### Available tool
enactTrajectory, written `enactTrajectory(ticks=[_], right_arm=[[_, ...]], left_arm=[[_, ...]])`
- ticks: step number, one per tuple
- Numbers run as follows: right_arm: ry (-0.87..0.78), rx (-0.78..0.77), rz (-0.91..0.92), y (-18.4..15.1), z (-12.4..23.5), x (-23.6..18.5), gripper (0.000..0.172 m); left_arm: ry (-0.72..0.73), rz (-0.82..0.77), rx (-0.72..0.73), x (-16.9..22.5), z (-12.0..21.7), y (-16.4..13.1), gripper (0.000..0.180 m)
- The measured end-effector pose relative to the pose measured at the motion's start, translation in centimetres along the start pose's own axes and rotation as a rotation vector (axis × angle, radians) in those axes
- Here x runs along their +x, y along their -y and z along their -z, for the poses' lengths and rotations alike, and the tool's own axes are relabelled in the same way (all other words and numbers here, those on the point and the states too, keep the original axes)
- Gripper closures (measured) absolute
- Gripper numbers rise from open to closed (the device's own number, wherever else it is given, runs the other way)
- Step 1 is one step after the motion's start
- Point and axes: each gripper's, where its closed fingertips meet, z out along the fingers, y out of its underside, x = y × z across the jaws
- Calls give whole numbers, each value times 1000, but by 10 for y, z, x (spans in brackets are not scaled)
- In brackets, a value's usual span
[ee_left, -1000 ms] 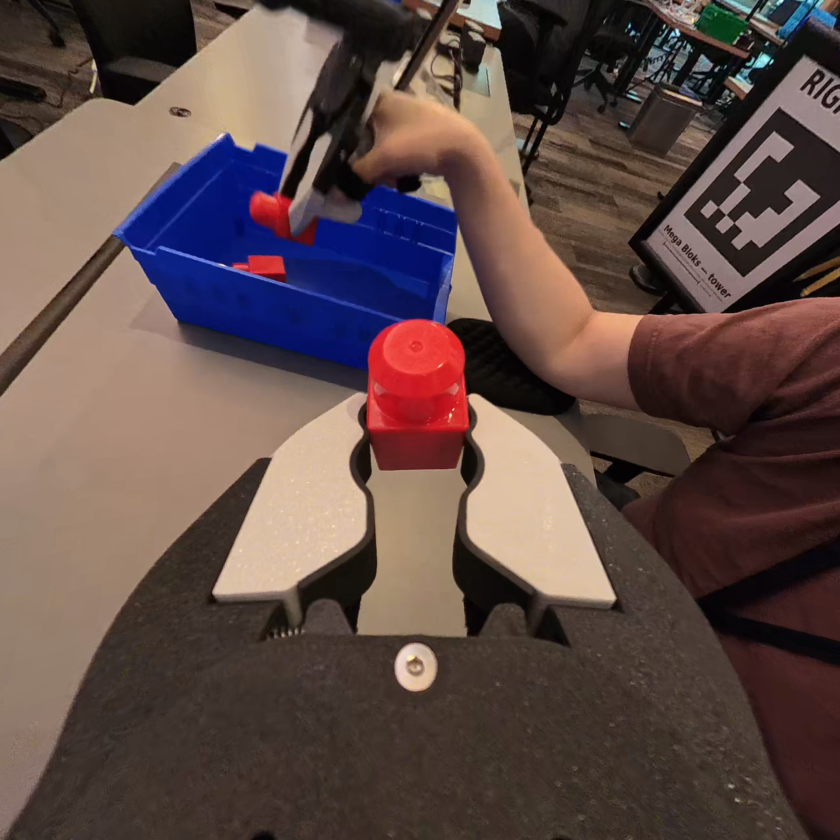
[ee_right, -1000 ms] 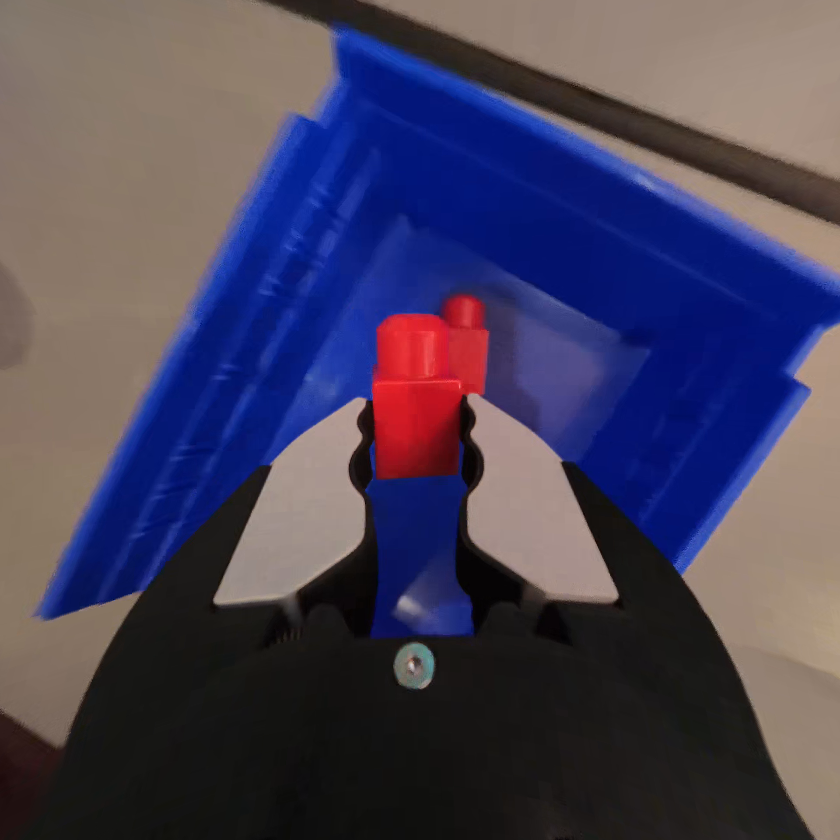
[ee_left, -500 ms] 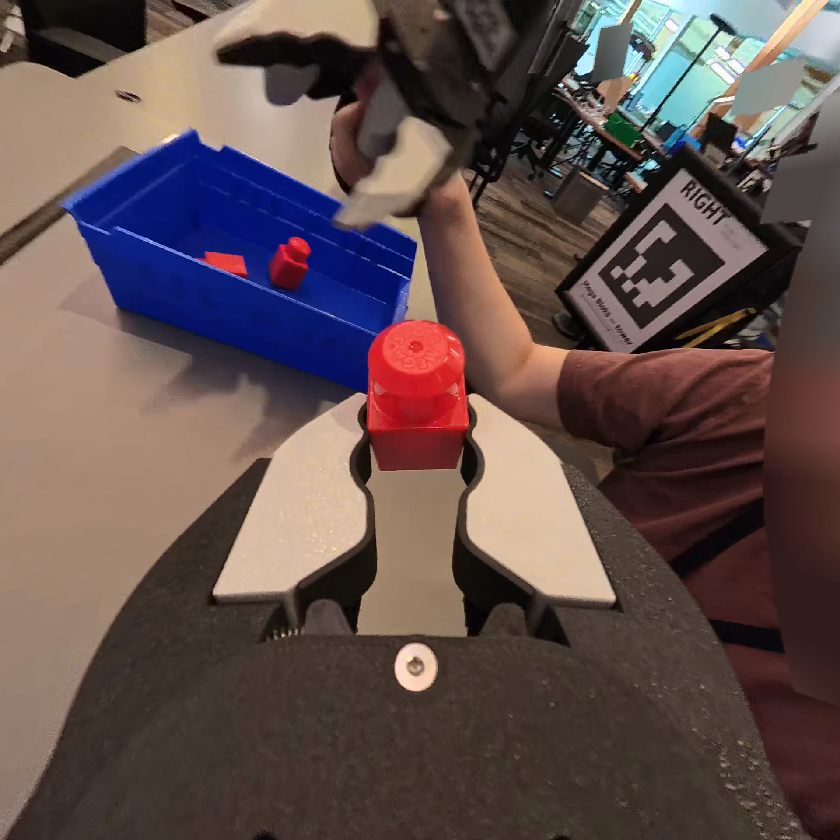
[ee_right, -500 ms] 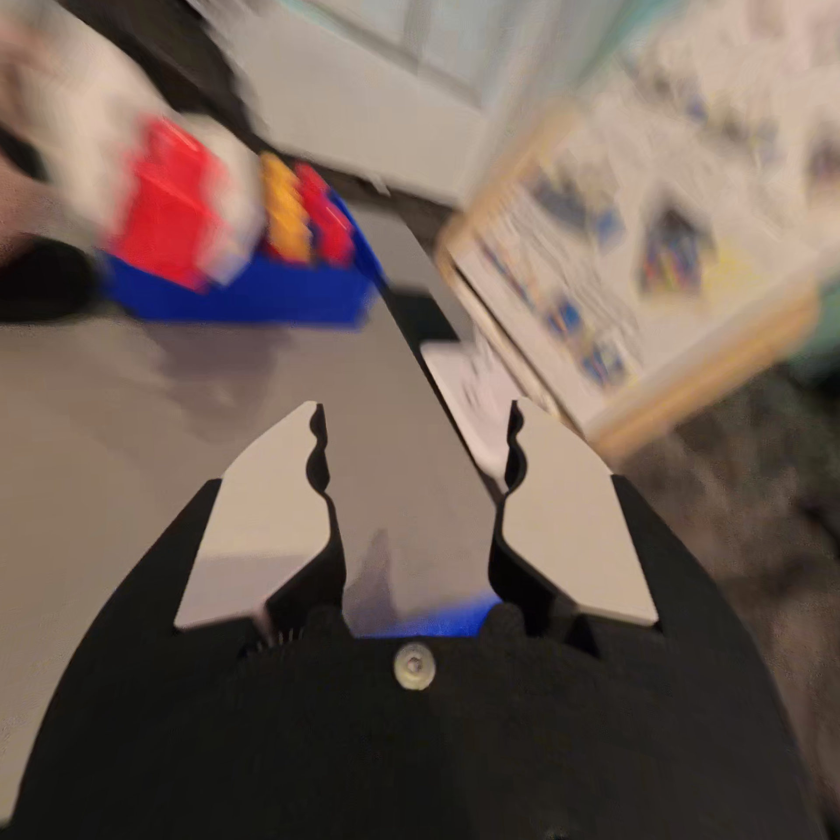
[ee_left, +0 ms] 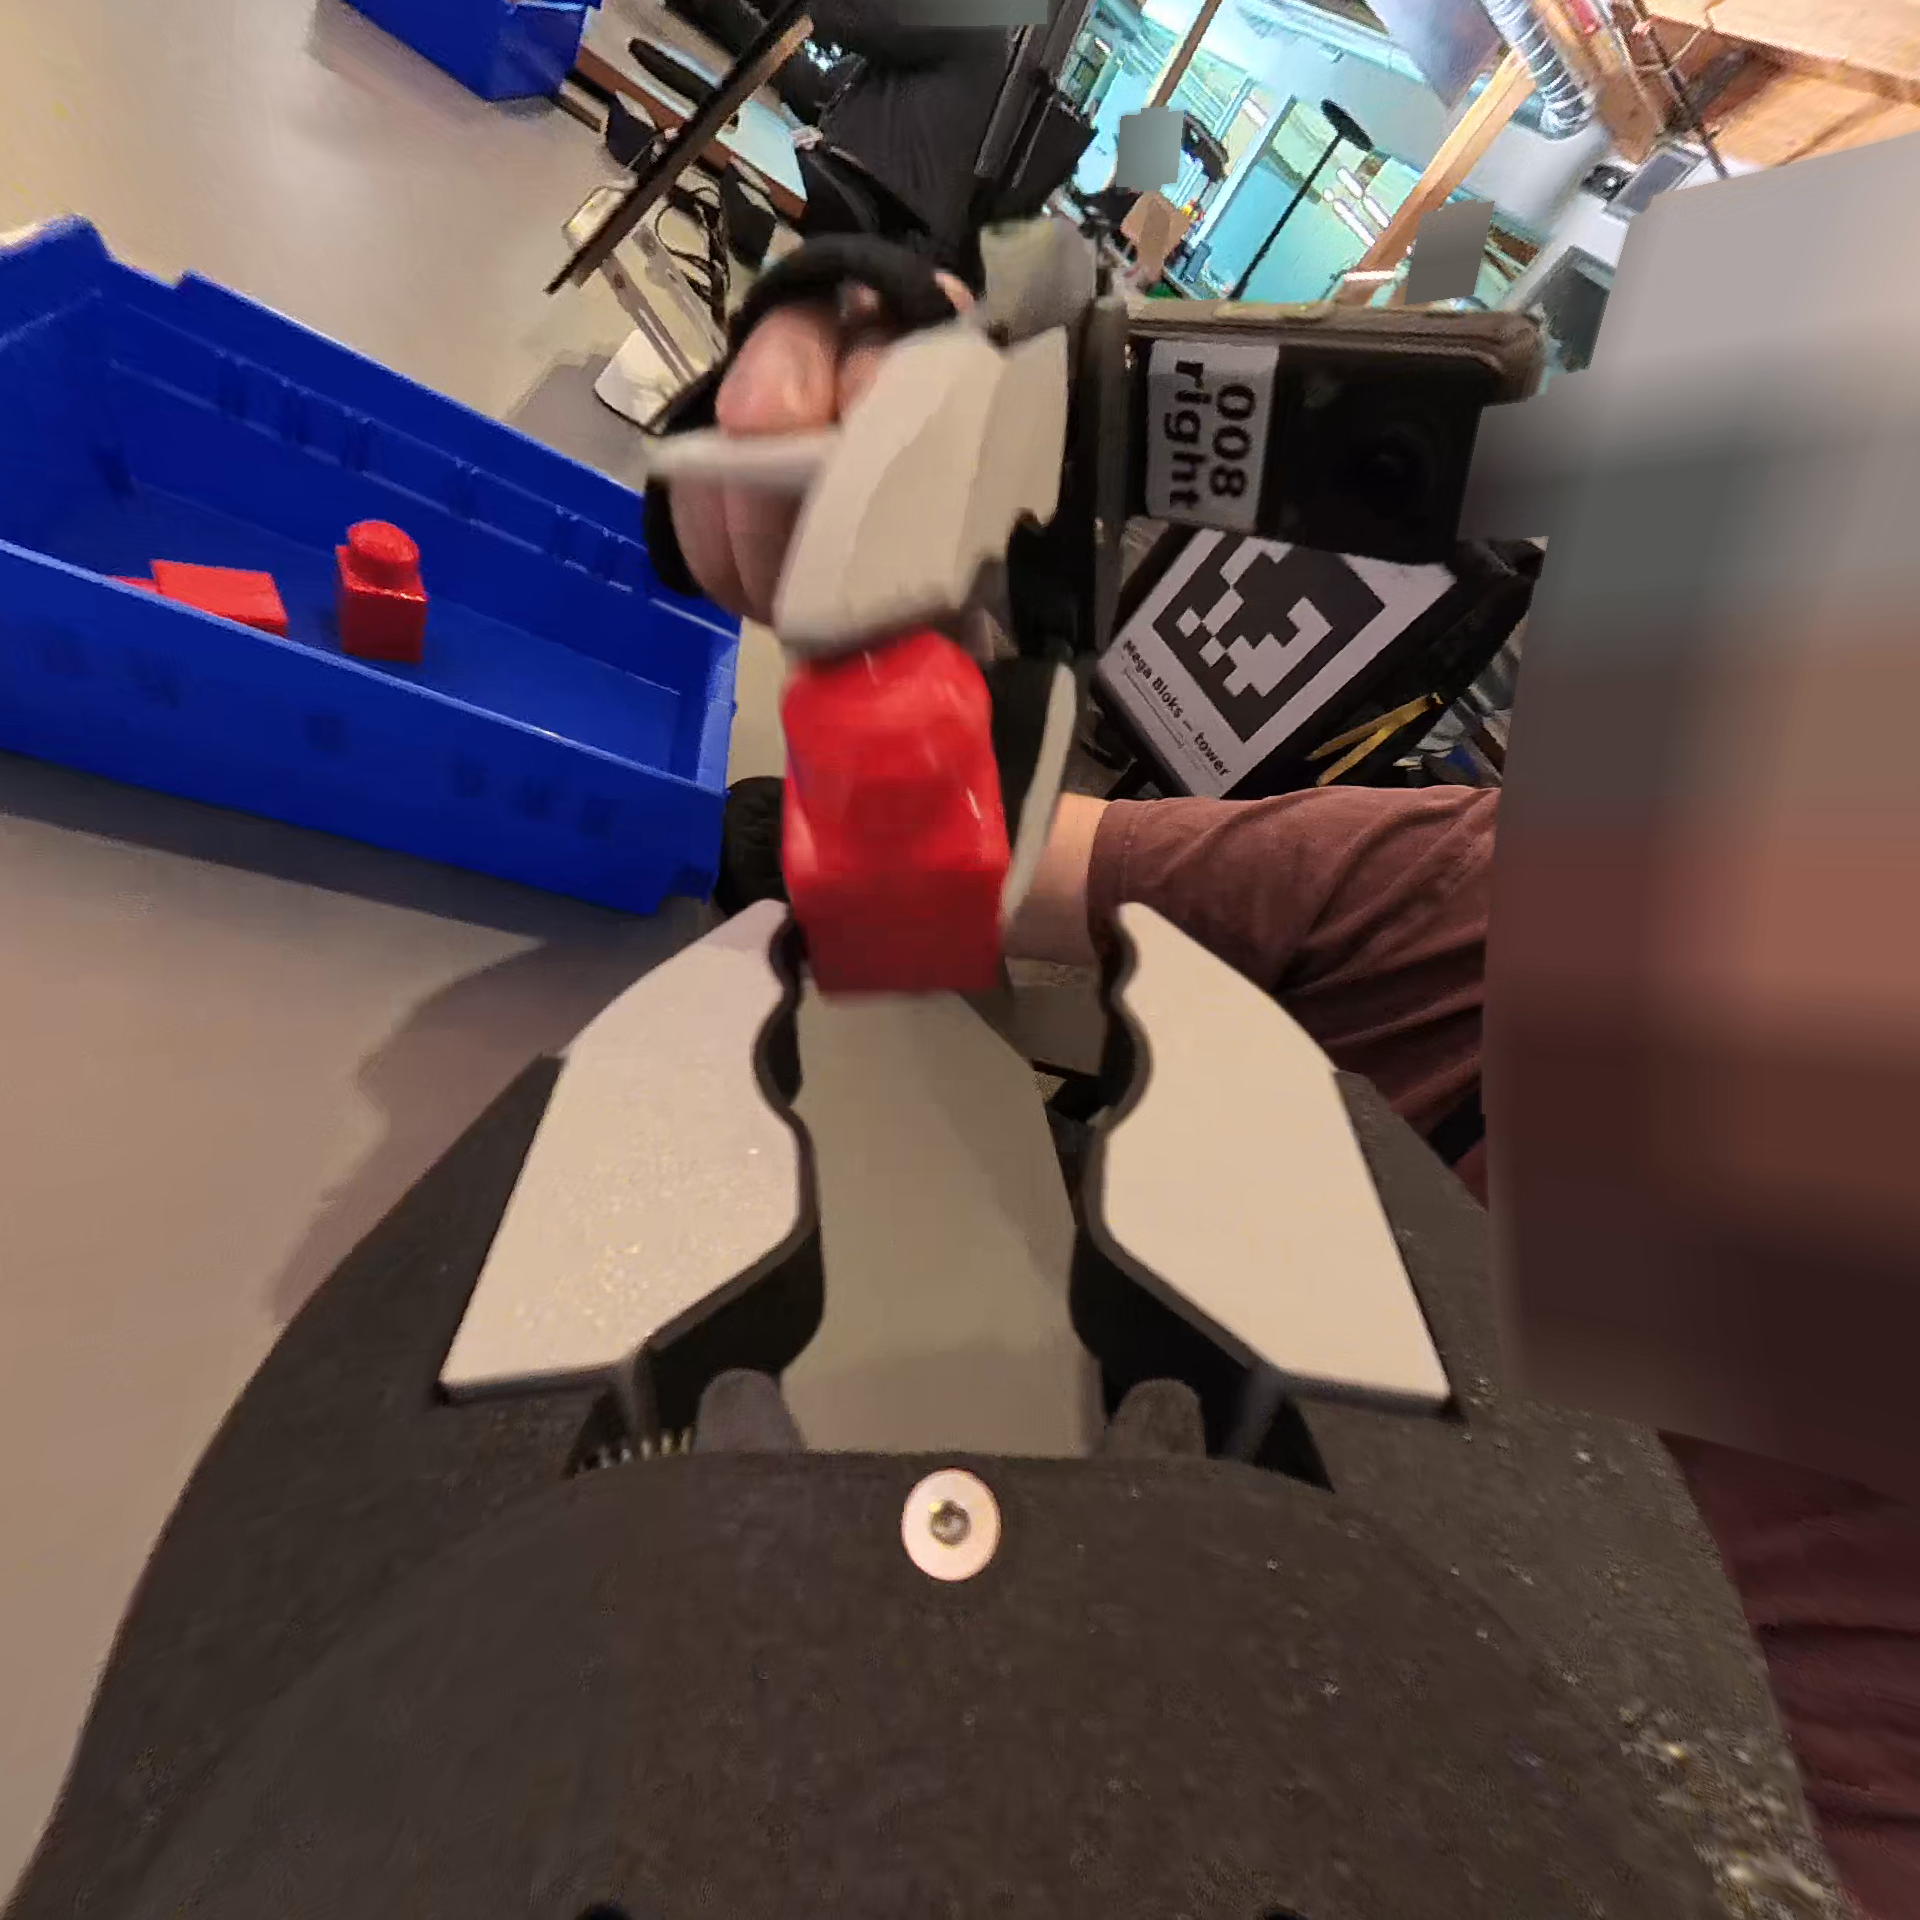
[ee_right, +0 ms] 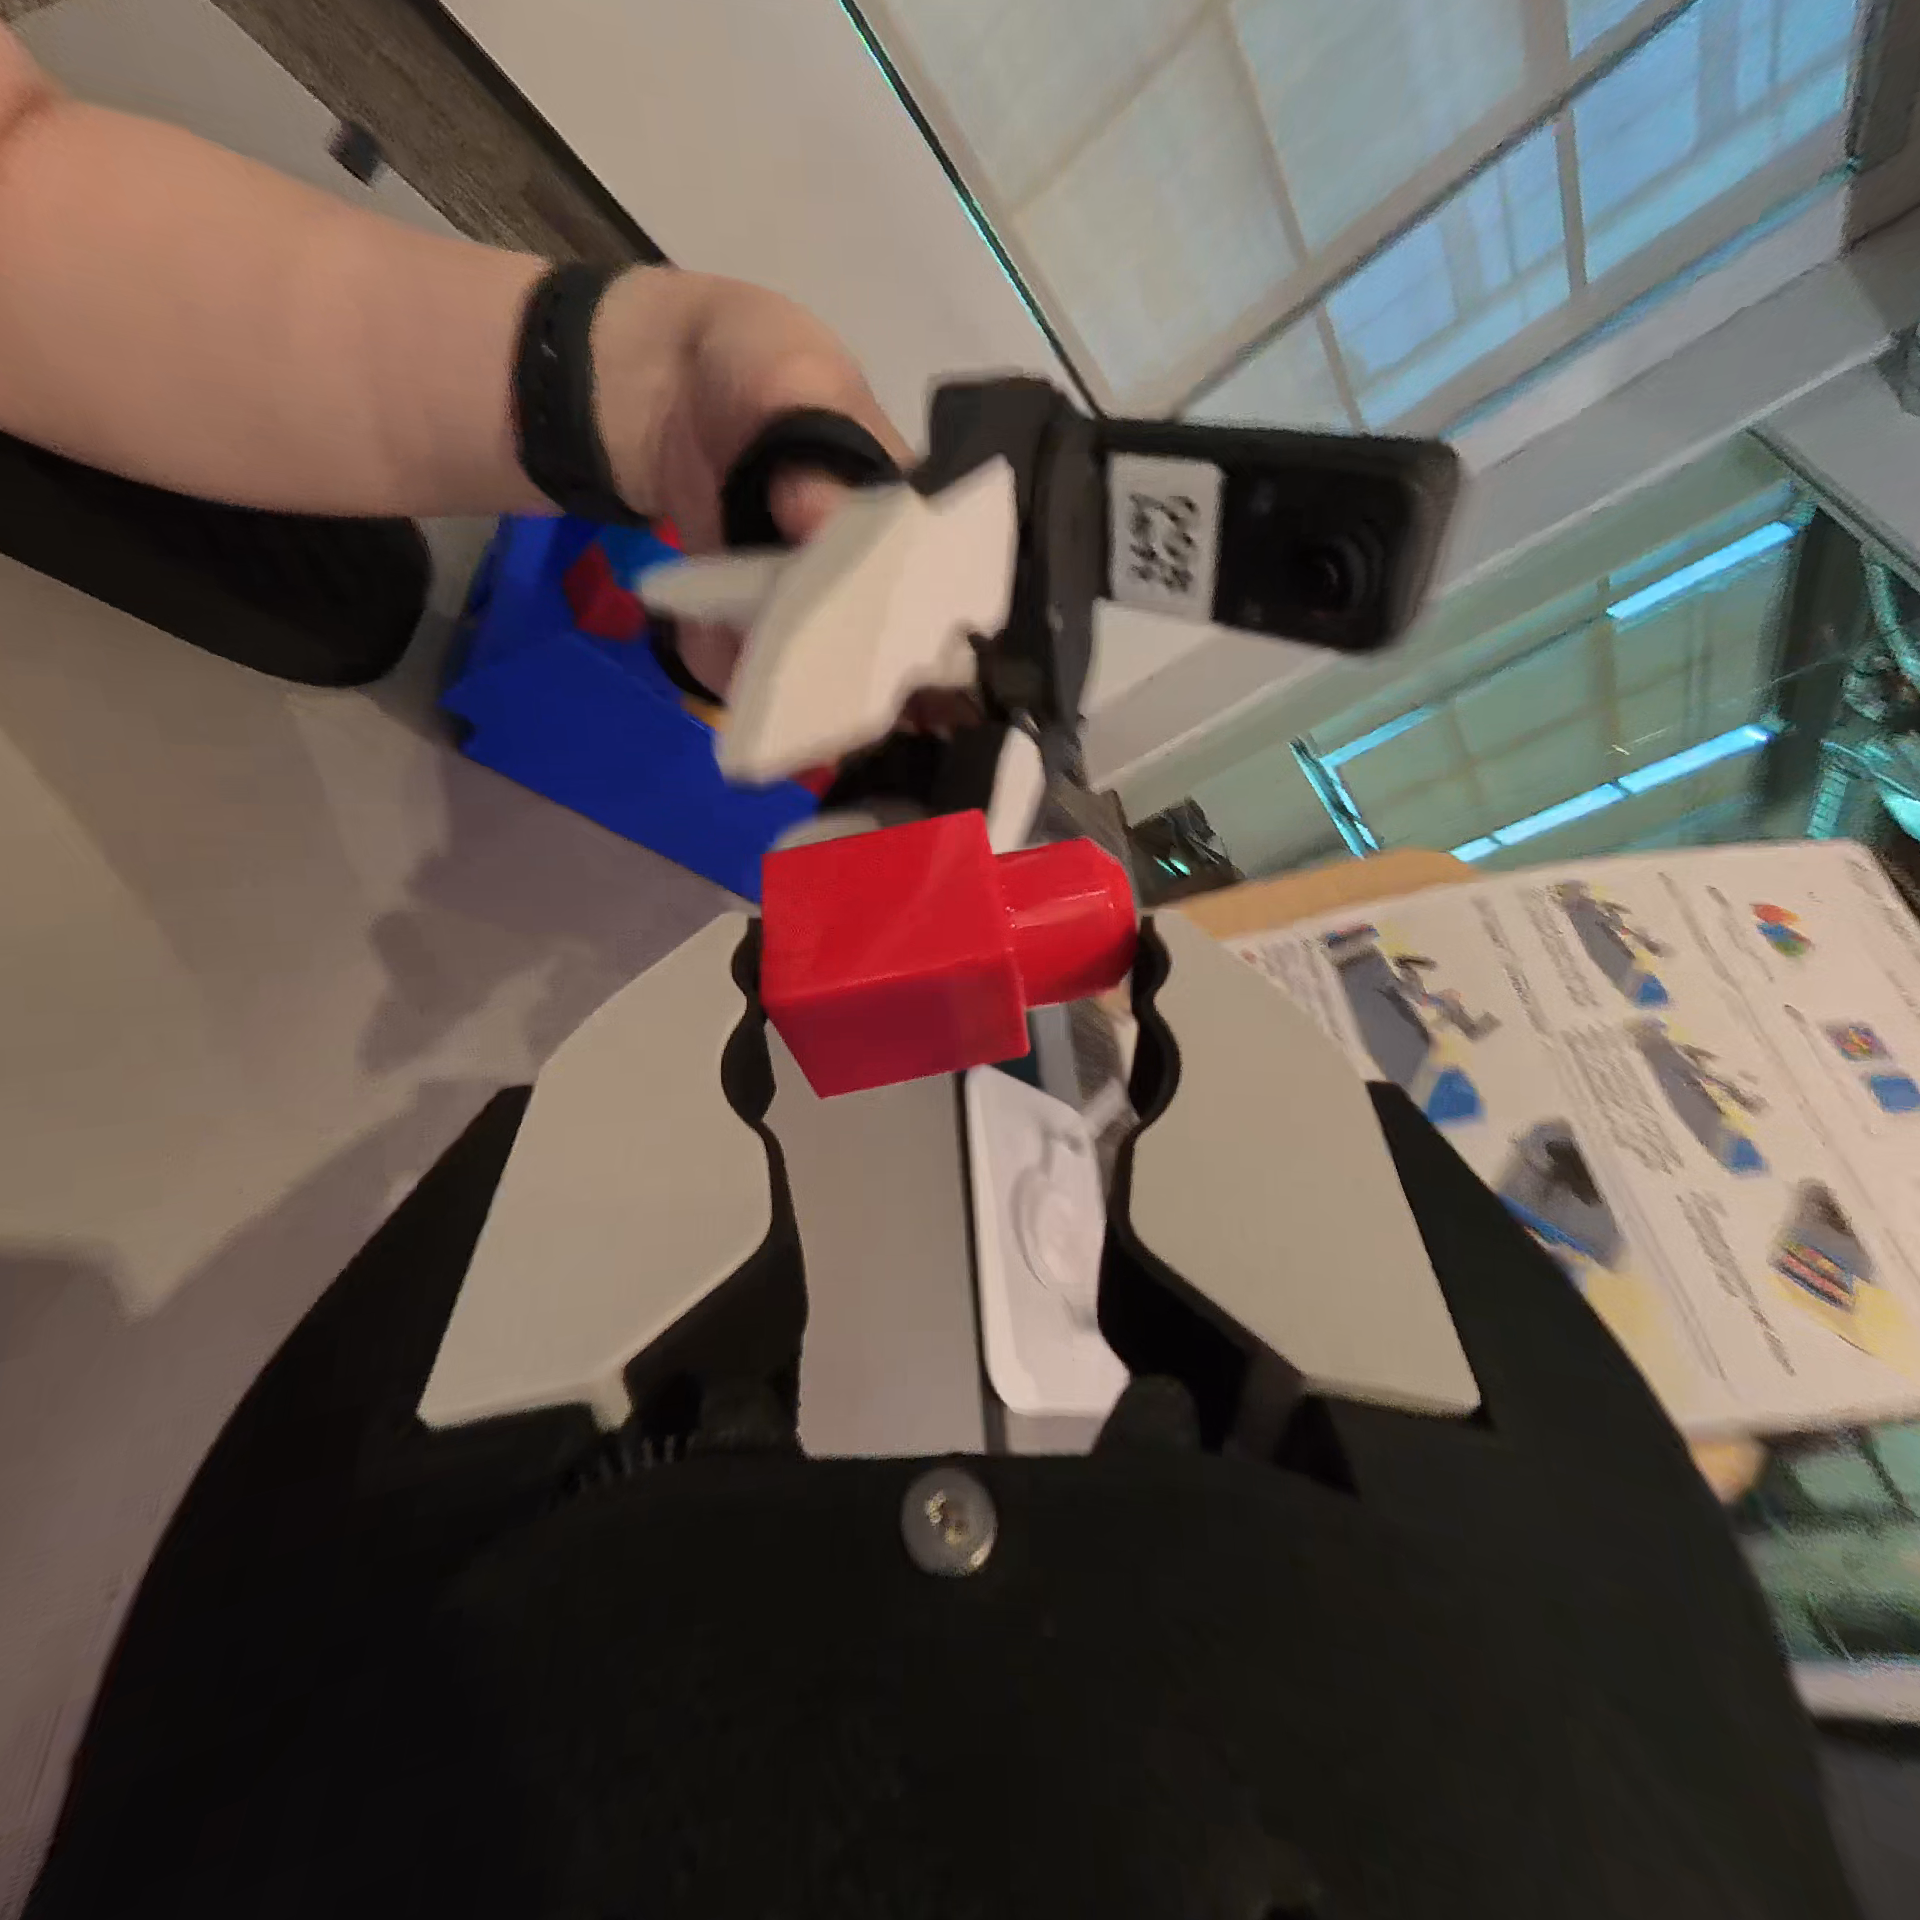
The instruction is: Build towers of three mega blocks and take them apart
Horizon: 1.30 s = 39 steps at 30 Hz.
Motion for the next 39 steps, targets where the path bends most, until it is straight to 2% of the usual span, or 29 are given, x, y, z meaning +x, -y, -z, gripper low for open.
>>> enactTrajectory(ticks=[1,3,5,6,8,10,12,14,17,21,23,26,30,32,34,37,39], right_arm=[[-43,-36,1,-8,11,12,103],[-121,-140,-96,-41,44,40,103],[-277,-313,-263,-103,87,74,103],[-309,-428,-375,-143,107,78,103],[-254,-591,-594,-212,131,58,103],[-117,-690,-754,-261,133,21,103],[-20,-835,-811,-299,131,-11,102],[96,-962,-836,-319,127,-40,102],[141,-1107,-799,-338,129,-56,101],[87,-1064,-815,-336,128,-45,94],[17,-1008,-815,-329,132,-30,95],[-57,-933,-825,-317,142,-13,95],[-97,-892,-812,-308,150,-3,95],[-104,-873,-807,-305,149,1,95],[-99,-862,-803,-303,147,2,95],[-94,-847,-793,-300,142,4,95],[-85,-834,-790,-297,140,2,95]], left_arm=[[23,-6,10,-1,5,2,115],[113,-48,25,-5,21,6,111],[193,-88,53,-6,38,11,110],[228,-98,66,-5,46,13,111],[336,-126,55,-9,62,11,112],[495,-189,16,-17,81,8,108],[624,-225,-11,-18,102,4,107],[755,-208,-46,-19,129,-7,108],[1000,-162,-64,-22,179,-22,109],[1219,-25,-79,-17,226,-49,111],[1278,26,-111,-13,235,-62,112],[1279,87,-158,-13,232,-79,111],[1478,241,-71,-16,259,-113,111],[1612,298,41,-14,276,-136,111],[1666,350,150,-17,281,-159,111],[1754,458,117,-26,284,-199,106],[1801,509,90,-34,286,-216,105]])
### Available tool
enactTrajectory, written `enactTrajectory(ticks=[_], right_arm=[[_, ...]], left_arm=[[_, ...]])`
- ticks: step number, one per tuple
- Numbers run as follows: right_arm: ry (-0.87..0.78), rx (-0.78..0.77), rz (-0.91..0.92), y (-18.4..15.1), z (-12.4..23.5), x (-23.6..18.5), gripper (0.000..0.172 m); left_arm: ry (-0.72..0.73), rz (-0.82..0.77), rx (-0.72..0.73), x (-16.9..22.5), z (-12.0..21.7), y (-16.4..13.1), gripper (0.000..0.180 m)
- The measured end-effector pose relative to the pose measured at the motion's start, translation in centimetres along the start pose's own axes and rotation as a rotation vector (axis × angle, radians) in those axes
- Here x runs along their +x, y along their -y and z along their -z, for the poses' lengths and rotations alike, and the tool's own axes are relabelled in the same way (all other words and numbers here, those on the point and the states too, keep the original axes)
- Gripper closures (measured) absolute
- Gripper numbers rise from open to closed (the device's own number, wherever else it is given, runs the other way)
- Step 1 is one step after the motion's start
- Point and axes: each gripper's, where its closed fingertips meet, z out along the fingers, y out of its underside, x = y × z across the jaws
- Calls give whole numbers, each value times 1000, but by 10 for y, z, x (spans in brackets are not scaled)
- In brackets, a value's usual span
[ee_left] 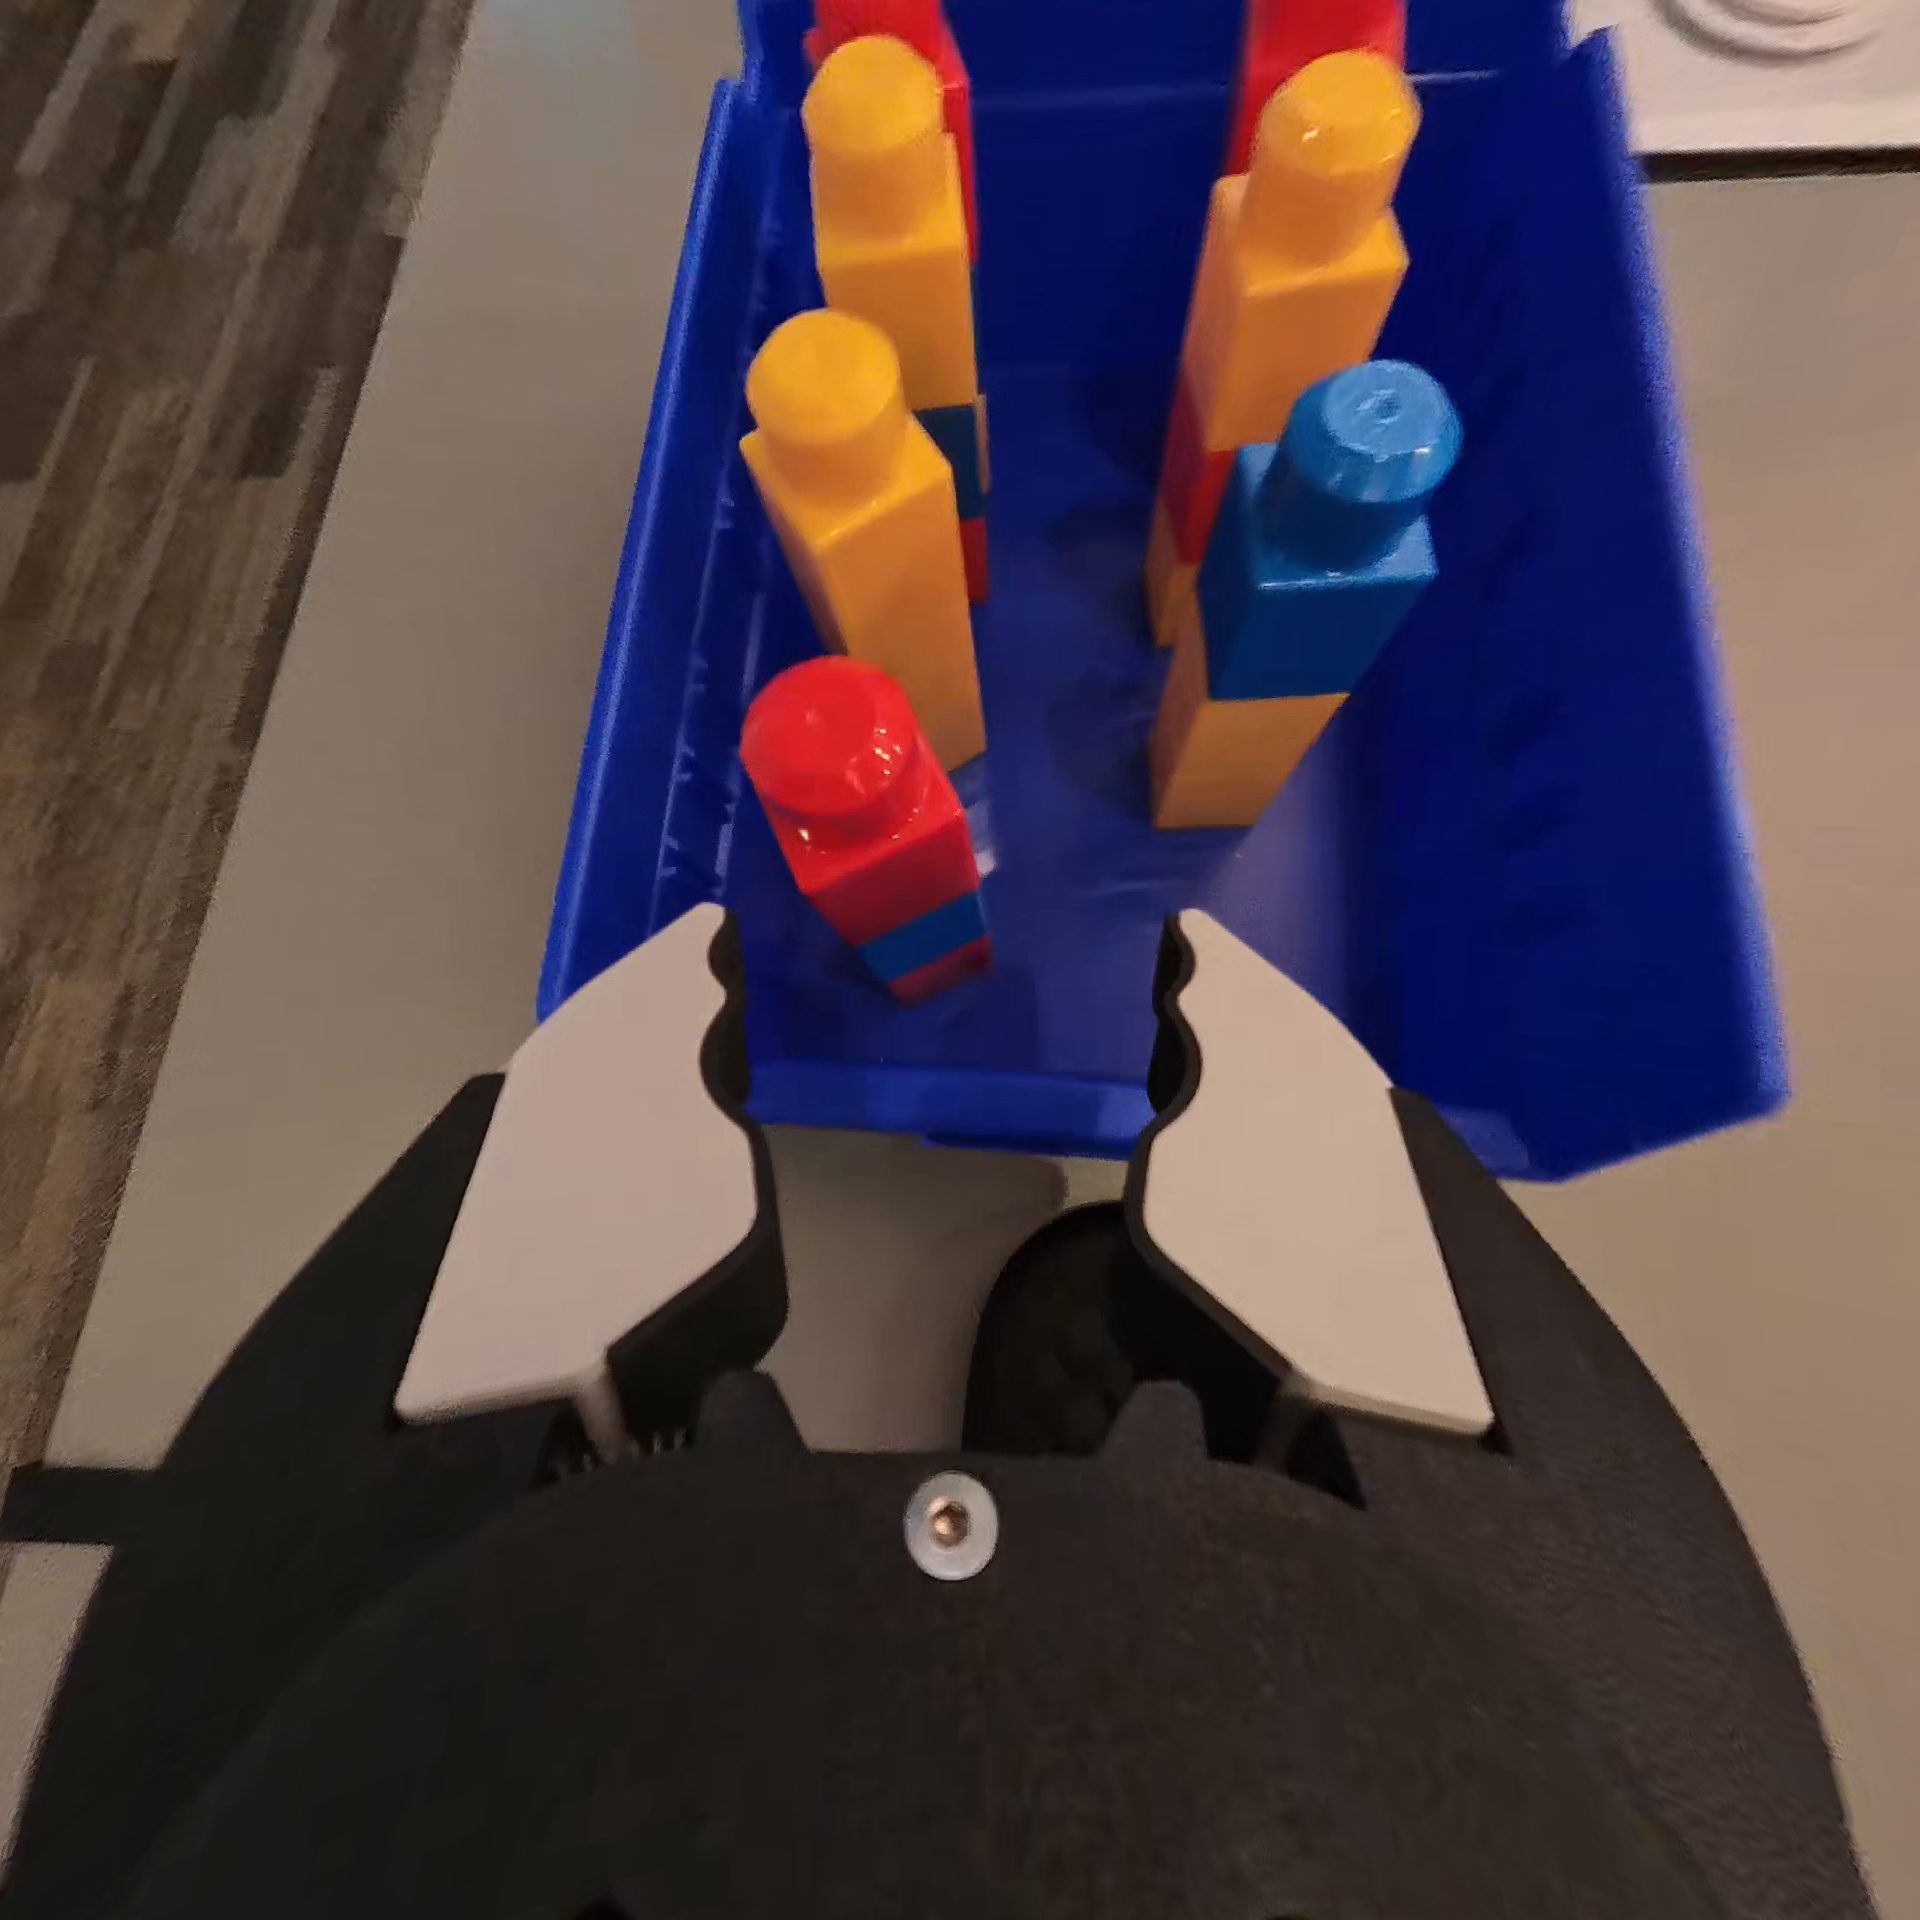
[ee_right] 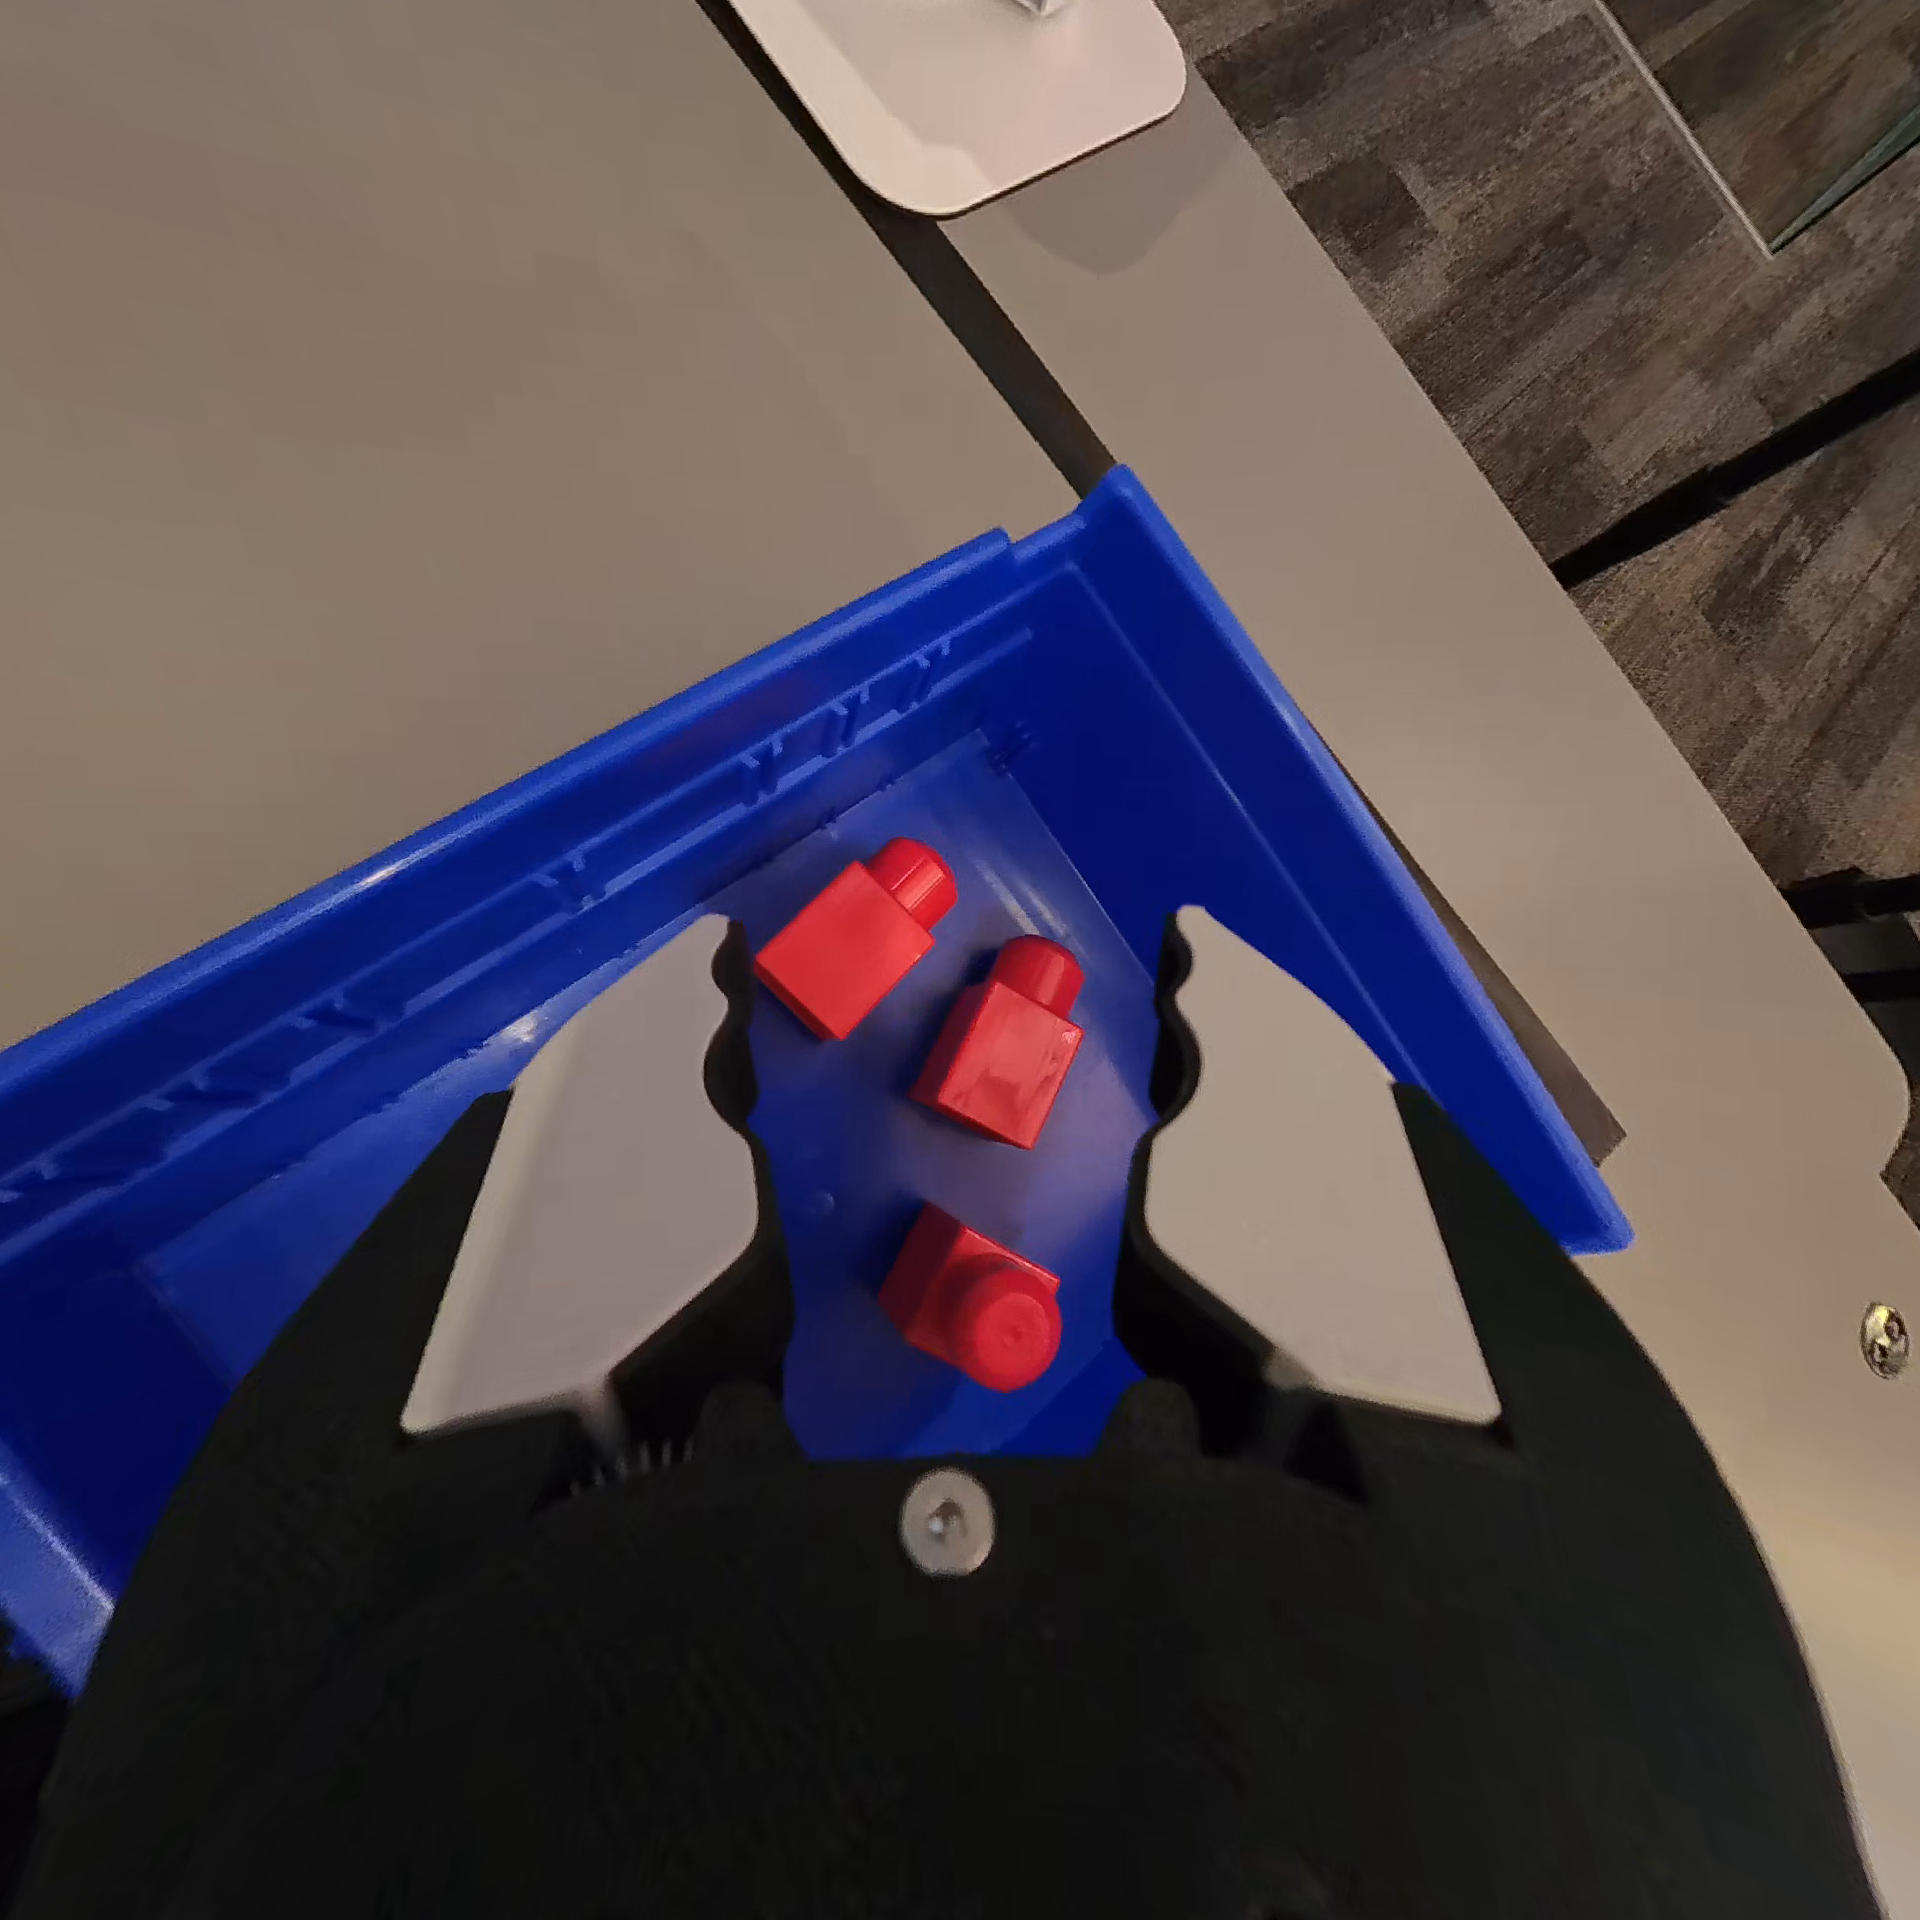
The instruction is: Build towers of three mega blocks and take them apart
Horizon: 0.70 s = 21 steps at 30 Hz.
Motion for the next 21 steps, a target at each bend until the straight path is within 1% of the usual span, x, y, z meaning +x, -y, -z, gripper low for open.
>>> enactTrajectory(ticks=[3,5,7,9,10,11,13,14,16,18,20,21], right_arm=[[9,2,2,0,1,-3,95],[12,9,2,1,2,-3,95],[14,21,1,2,5,-3,95],[13,31,-2,3,7,-2,96],[16,33,-5,3,8,-2,96],[18,34,-5,3,8,-2,96],[17,36,-5,3,10,-1,97],[17,41,-5,3,10,-2,97],[21,56,-4,5,12,-2,98],[18,61,-2,6,13,-2,99],[2,63,3,8,14,0,100],[-9,67,6,10,15,1,100]], left_arm=[[47,28,-22,-4,-18,-6,106],[116,29,-65,-15,-29,-11,106],[128,45,-79,-18,-39,-13,109],[101,57,-99,-12,-47,-15,113],[128,48,-116,-15,-52,-18,114],[154,35,-141,-19,-56,-21,118],[128,47,-140,-20,-61,-18,138],[113,46,-145,-20,-61,-17,138],[64,32,-157,-16,-59,-17,138],[47,15,-135,-16,-48,-12,138],[10,16,-95,-12,-26,-1,138],[-41,21,-45,-4,-11,10,138]])
